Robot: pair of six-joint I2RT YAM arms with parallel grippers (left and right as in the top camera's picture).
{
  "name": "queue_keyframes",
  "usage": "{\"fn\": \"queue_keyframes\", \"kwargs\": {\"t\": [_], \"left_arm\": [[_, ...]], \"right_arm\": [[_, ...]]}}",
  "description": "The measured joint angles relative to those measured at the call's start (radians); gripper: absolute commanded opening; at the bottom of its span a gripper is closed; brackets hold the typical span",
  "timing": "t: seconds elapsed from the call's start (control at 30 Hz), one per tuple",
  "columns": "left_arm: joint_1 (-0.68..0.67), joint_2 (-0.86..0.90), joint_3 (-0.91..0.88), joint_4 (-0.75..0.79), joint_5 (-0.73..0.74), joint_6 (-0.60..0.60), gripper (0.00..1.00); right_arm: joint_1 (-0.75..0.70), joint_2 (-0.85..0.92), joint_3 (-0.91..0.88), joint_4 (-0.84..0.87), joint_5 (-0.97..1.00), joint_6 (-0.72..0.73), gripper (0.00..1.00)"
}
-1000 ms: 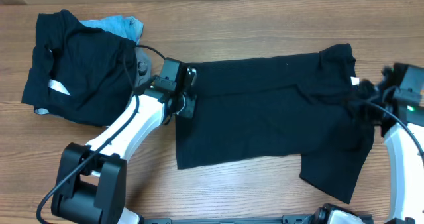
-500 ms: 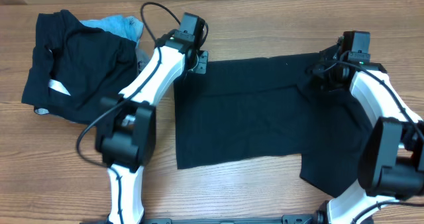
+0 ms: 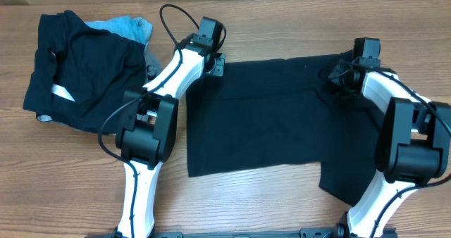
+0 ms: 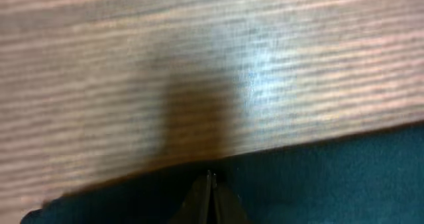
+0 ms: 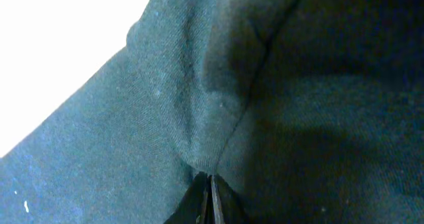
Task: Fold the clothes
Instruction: 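Release the shirt and raise both grippers to its top corners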
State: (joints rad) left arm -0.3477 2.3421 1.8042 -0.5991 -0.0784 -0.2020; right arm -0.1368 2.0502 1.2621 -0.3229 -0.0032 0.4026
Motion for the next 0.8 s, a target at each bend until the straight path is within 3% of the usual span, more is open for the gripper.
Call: {"fn": "queue_keyframes", "kwargs": {"t": [0.37, 0.8], "left_arm": [[-0.005, 0.068, 0.09, 0.077, -0.039, 0.022, 0.04], [-0.005, 0.084, 0.11, 0.109, -0.043, 0.027, 0.04]], "right_arm": [[0.0, 0.053, 0.017, 0.135, 0.027, 0.161, 0.04], [-0.001, 0.043, 0.097, -0.143, 0.024, 0.215, 0.04]]}}
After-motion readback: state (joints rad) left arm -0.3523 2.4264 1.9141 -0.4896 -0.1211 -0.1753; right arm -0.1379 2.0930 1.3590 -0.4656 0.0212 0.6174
